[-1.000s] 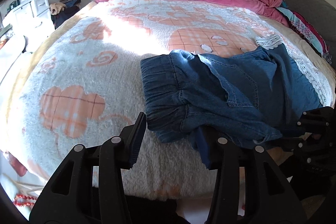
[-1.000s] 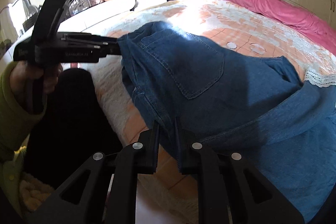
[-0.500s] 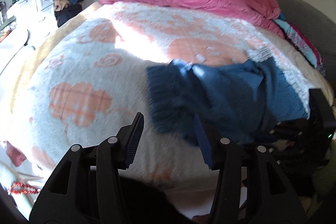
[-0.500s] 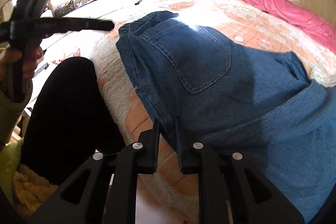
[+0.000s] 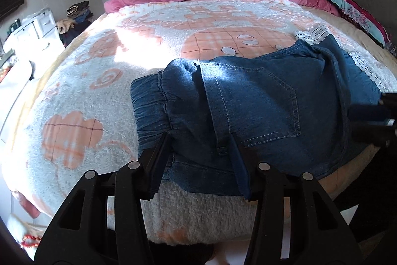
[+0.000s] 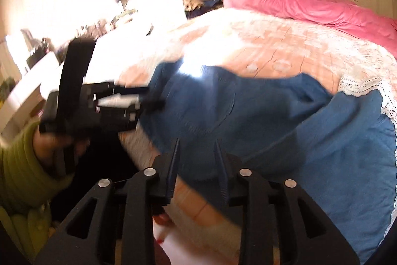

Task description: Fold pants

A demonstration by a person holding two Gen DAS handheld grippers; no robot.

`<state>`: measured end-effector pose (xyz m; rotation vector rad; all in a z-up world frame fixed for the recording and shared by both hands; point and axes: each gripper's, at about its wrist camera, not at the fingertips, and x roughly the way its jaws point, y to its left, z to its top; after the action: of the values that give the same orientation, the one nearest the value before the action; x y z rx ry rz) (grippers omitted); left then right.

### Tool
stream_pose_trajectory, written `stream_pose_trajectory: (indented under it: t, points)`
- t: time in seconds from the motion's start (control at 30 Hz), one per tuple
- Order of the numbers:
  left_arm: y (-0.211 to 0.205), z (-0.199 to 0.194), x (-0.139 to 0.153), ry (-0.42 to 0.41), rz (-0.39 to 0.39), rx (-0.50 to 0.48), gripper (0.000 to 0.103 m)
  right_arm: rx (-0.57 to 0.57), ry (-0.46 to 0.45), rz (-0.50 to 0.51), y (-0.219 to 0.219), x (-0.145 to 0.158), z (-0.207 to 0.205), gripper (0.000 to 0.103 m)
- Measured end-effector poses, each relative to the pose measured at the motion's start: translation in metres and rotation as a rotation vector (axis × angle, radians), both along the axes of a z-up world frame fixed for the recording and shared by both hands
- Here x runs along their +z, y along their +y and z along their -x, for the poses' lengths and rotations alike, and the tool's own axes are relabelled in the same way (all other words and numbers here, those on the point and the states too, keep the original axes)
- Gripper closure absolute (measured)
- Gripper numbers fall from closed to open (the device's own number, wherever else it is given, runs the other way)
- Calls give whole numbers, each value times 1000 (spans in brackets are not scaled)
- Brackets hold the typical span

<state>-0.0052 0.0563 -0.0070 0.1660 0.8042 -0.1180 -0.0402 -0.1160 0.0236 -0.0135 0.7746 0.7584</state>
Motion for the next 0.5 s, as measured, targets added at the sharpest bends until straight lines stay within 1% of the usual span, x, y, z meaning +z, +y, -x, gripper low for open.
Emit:
stream_pose_trajectory:
  t: [0.07, 0.17, 0.2, 0.23, 0.3, 0.37, 0.43, 0.47, 0.5]
  points:
    - [0, 1, 0, -5, 0, 1, 63, -41, 34, 15, 3, -6, -15, 70]
    - [-1, 2, 1, -7, 8, 0, 63, -91, 167, 91, 8, -36, -34, 70]
    - [0, 2, 1, -9, 16, 1, 62, -98, 181, 90, 8, -42, -36, 70]
    - [0, 3, 3, -14, 23, 5, 62, -100, 171, 80, 7, -42, -35, 70]
    - [2, 6, 10, -30, 67, 12, 62, -90, 163, 78, 5, -37, -34, 70]
    - [4, 13, 23, -63, 116, 12, 62, -101, 154, 18, -5, -28, -32, 69]
    - [2, 19, 36, -107, 122, 10, 61, -134, 119, -30, -20, -14, -31, 65]
    - [1, 21, 42, -123, 121, 5, 58, -163, 104, -32, -29, -8, -31, 60]
    - [-1, 22, 47, -130, 126, -3, 55, -187, 94, -36, -37, -6, -32, 59]
